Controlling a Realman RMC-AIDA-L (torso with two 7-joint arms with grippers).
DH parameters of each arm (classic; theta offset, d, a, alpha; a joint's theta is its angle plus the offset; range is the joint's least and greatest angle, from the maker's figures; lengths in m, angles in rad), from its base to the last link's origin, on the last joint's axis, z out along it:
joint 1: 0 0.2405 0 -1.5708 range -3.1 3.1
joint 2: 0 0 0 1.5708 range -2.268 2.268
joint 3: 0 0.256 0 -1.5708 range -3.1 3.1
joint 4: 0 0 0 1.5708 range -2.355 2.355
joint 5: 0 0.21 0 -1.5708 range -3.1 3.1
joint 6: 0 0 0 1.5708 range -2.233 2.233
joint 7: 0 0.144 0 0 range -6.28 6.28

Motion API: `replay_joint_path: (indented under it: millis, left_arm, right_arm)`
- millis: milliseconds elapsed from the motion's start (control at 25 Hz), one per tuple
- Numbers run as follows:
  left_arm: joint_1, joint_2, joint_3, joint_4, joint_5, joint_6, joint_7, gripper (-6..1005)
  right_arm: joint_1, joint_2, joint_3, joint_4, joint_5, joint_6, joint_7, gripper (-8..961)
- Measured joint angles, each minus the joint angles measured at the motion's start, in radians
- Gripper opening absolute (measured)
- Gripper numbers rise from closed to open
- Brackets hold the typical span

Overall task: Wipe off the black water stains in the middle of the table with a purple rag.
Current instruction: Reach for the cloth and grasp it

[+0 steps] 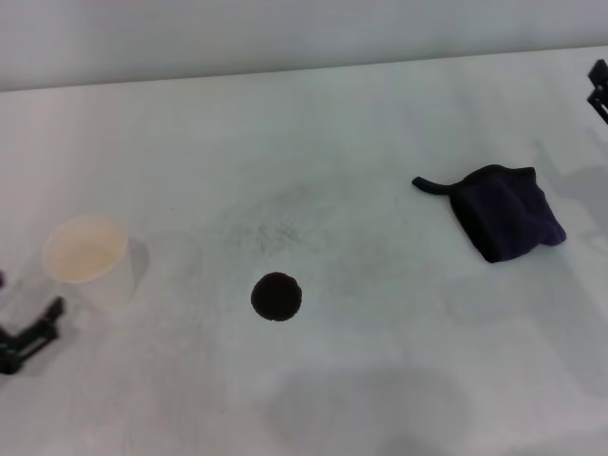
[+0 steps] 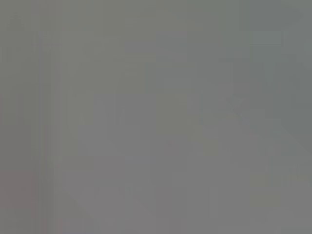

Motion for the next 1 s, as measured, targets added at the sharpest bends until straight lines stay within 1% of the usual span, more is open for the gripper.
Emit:
replay_joint_path:
  millis: [120,280,400,520,680,720,760,800,840,880,920,960,1000]
  left_arm:
    - [0.017,0.001,-0.120,-0.040,-0.026,-0.077,0.034,886]
    - [0.031,0.001,-0.257,-0.060,-0.028,-0.125,0.041,885]
    - [0.030,0.001,-0.284,-0.064,-0.029,-0.126,0.041,885]
    - [0.024,0.002,-0.290,-0.064,-0.029,-0.122,0.042,885]
    - [0.014,0.002,-0.300,-0.061,-0.029,-0.116,0.045,886]
    - [0.012,0.002,-0.303,-0.060,-0.029,-0.116,0.045,886]
    - [0.009,0.002,-0.304,-0.059,-0.030,-0.116,0.045,886]
    - [0.006,0.002,-0.304,-0.058,-0.030,-0.116,0.045,886]
    - [0.003,0.002,-0.304,-0.057,-0.030,-0.116,0.045,886]
    - [0.001,0.002,-0.305,-0.056,-0.030,-0.116,0.045,886]
    - [-0.001,0.002,-0.307,-0.056,-0.030,-0.116,0.045,886]
    - [-0.005,0.003,-0.314,-0.055,-0.029,-0.116,0.046,886]
    - [-0.007,0.003,-0.321,-0.055,-0.028,-0.116,0.047,885]
  right_arm:
    - [-0.007,-0.004,-0.078,0.063,-0.010,0.008,0.136,799]
    - [-0.022,-0.009,-0.106,0.138,-0.020,-0.011,0.341,792]
    - [-0.039,-0.020,-0.110,0.213,-0.037,-0.044,0.543,787]
    - [-0.046,-0.043,-0.120,0.286,-0.090,-0.085,0.757,781]
    - [-0.038,-0.088,-0.122,0.373,-0.214,-0.147,1.071,776]
    - [-0.035,-0.102,-0.123,0.393,-0.247,-0.156,1.154,776]
    - [-0.030,-0.119,-0.123,0.412,-0.279,-0.163,1.237,775]
    - [-0.023,-0.141,-0.124,0.437,-0.329,-0.167,1.334,775]
    - [-0.019,-0.155,-0.124,0.455,-0.366,-0.169,1.394,775]
    - [-0.011,-0.176,-0.124,0.486,-0.425,-0.169,1.479,775]
    - [-0.003,-0.194,-0.124,0.524,-0.504,-0.168,1.569,775]
    - [0.013,-0.222,-0.125,0.619,-0.668,-0.156,1.724,774]
    - [0.013,-0.222,-0.125,0.619,-0.668,-0.156,1.724,774]
